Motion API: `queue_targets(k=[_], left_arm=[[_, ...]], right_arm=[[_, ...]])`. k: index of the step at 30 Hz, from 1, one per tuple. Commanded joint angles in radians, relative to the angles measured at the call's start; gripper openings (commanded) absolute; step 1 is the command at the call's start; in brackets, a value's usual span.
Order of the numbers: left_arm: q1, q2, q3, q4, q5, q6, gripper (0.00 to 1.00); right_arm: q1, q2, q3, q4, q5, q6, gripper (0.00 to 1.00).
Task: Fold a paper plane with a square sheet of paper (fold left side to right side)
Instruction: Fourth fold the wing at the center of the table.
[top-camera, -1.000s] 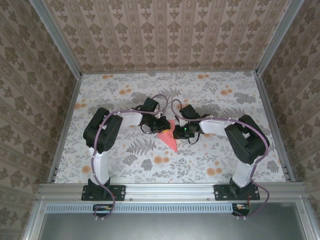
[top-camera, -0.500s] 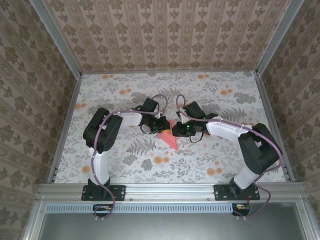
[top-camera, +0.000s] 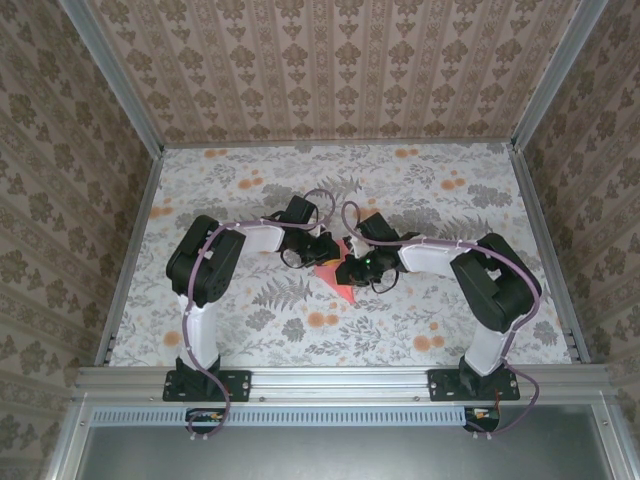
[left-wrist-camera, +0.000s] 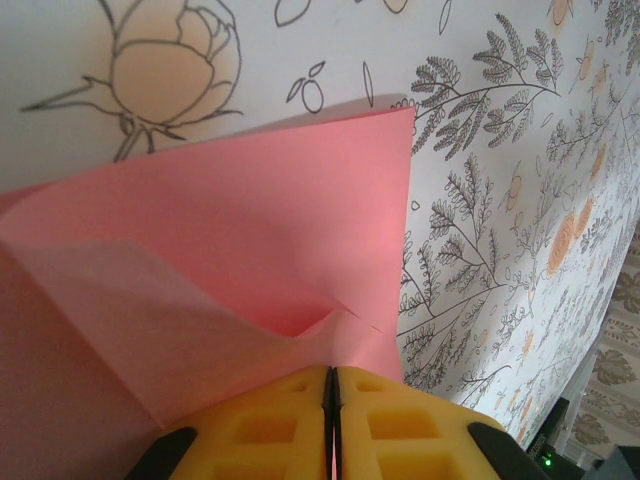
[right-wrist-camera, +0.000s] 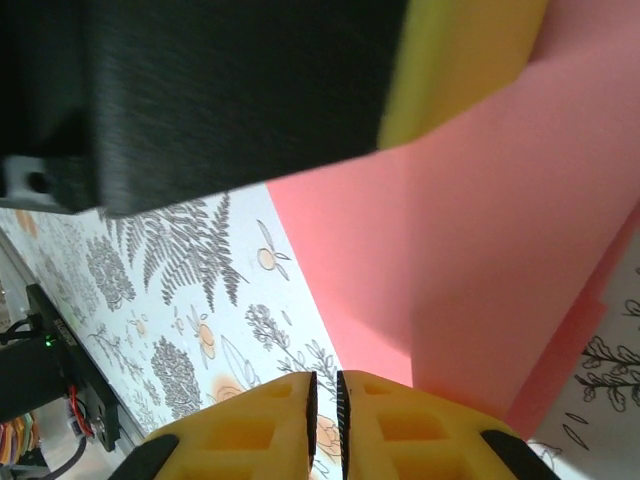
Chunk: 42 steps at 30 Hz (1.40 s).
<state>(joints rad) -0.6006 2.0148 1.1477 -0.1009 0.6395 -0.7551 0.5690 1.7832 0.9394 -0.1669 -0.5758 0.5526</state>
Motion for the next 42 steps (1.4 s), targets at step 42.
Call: queue_targets(k=[42], left_arm=[[0.016, 0.035, -0.04, -0.069, -0.077, 0.037, 0.1]], right_arm=[[0.063, 0.031, 0.004, -0.443, 0.139, -0.164, 0.16]])
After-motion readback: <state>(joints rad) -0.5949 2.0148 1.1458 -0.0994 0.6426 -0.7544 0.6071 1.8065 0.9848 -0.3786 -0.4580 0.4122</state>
